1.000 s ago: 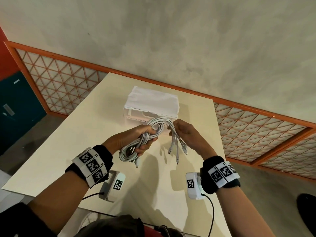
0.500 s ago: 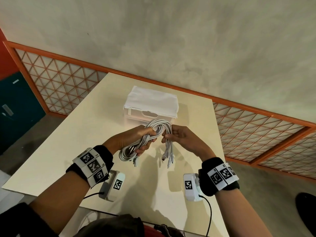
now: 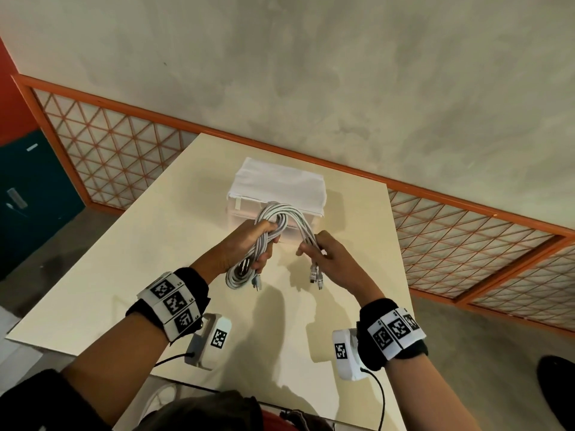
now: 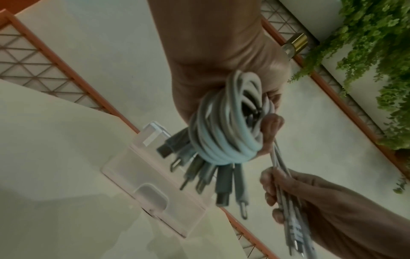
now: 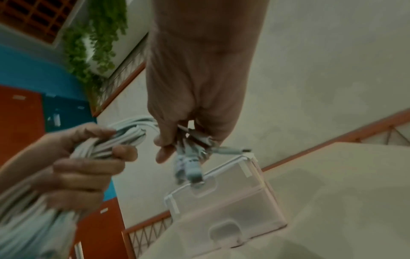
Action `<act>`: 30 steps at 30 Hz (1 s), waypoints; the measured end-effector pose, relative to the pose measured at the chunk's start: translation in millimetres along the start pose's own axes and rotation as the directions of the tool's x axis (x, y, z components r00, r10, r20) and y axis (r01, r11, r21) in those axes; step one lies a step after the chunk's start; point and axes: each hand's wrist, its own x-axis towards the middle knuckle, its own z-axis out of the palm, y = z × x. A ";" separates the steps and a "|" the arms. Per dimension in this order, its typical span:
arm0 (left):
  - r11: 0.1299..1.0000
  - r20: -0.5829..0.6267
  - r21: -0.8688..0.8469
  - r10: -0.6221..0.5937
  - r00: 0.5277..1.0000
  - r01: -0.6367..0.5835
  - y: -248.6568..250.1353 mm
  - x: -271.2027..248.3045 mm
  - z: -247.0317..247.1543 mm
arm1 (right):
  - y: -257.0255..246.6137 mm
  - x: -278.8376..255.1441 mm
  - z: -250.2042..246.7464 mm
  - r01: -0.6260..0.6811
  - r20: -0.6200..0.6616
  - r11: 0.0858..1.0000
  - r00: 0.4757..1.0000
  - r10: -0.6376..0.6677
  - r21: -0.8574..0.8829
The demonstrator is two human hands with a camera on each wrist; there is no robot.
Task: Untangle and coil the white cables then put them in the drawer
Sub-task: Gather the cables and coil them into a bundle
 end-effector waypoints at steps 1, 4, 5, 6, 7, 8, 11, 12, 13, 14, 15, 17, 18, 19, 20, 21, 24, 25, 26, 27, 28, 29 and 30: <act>1.000 -0.012 0.005 0.011 1.000 -0.011 -0.5 0.6 0.5 | -1.0 1.6 -0.4 -0.006 -0.003 0.999 1.000 0.006 0.042; 1.000 -0.035 0.012 0.025 0.999 -0.024 0.3 2.0 1.4 | -5.3 6.9 -3.8 -0.012 -0.016 0.991 1.000 0.014 0.135; 1.000 -0.042 0.012 0.029 0.999 -0.029 1.3 2.5 1.8 | -6.4 8.3 -5.0 -0.016 -0.012 0.986 1.000 0.018 0.164; 0.999 -0.050 0.017 0.034 0.998 -0.033 1.9 2.9 1.6 | -7.2 8.8 -6.3 -0.024 -0.001 0.978 1.000 0.025 0.208; 0.999 -0.060 0.026 0.040 0.997 -0.038 2.5 3.4 1.5 | -8.4 8.7 -7.5 -0.036 0.012 0.967 0.999 0.034 0.252; 0.998 -0.073 0.032 0.048 0.996 -0.046 3.0 3.7 1.9 | -9.5 8.4 -8.7 -0.044 0.027 0.956 0.999 0.038 0.291; 0.995 -0.116 0.013 0.099 0.988 -0.098 3.2 5.0 5.5 | -16.3 7.0 -8.6 -0.047 0.049 0.934 0.998 0.032 0.354; 0.994 -0.130 0.004 0.111 0.985 -0.112 2.9 5.9 7.5 | -18.1 7.8 -6.9 -0.047 0.042 0.940 0.999 0.035 0.338; 0.993 -0.144 -0.004 0.115 0.983 -0.117 2.8 6.9 9.9 | -19.6 9.5 -4.8 -0.047 0.027 0.951 0.999 0.041 0.304; 0.993 -0.159 -0.010 0.112 0.981 -0.115 2.0 8.4 12.1 | -20.7 11.3 -2.0 -0.047 0.008 0.964 0.999 0.046 0.262; 0.993 -0.174 -0.014 0.111 0.978 -0.115 1.4 9.9 14.0 | -22.5 13.9 1.4 -0.045 -0.009 0.973 0.999 0.049 0.227; 0.992 -0.207 -0.010 0.124 0.970 -0.128 -0.2 13.1 17.0 | -26.0 18.9 7.3 -0.054 -0.035 0.978 0.997 0.062 0.201; 0.990 -0.225 -0.007 0.136 0.965 -0.141 -0.6 14.5 18.1 | -27.7 21.4 9.6 -0.058 -0.041 0.979 0.997 0.067 0.198; 0.988 -0.239 -0.002 0.148 0.960 -0.154 -0.9 15.8 19.0 | -28.9 23.8 12.0 -0.064 -0.042 0.978 0.996 0.074 0.199; 0.986 -0.251 0.003 0.160 0.955 -0.165 -0.7 16.7 19.6 | -30.0 26.2 14.2 -0.073 -0.041 0.977 0.996 0.082 0.203; 0.984 -0.260 0.008 0.173 0.950 -0.177 -0.3 17.7 19.9 | -31.4 28.4 16.3 -0.080 -0.035 0.976 0.995 0.089 0.202; 0.977 -0.267 0.046 0.213 0.940 -0.208 0.8 19.7 18.8 | -36.5 32.4 21.5 -0.085 0.009 0.985 0.996 0.085 0.153; 0.975 -0.262 0.066 0.223 0.939 -0.213 0.6 20.7 17.9 | -38.6 33.0 22.3 -0.093 0.027 0.987 0.996 0.091 0.129; 0.974 -0.260 0.083 0.223 0.939 -0.209 0.1 21.7 16.7 | -40.6 33.5 22.5 -0.105 0.037 0.989 0.994 0.101 0.100; 0.976 -0.264 0.090 0.214 0.940 -0.197 -0.8 22.8 15.6 | -42.1 34.1 22.1 -0.109 0.043 0.992 0.993 0.106 0.068; 0.979 -0.271 0.087 0.203 0.941 -0.186 -1.7 23.8 14.7 | -43.3 34.9 21.5 -0.104 0.053 0.994 0.993 0.102 0.035; 0.981 -0.277 0.079 0.192 0.942 -0.176 -3.0 24.9 14.3 | -44.7 35.7 20.6 -0.095 0.069 0.995 0.993 0.095 -0.003; 0.983 -0.284 0.066 0.182 0.941 -0.170 -4.0 26.0 14.5 | -46.0 36.9 19.3 -0.088 0.087 0.995 0.992 0.092 -0.051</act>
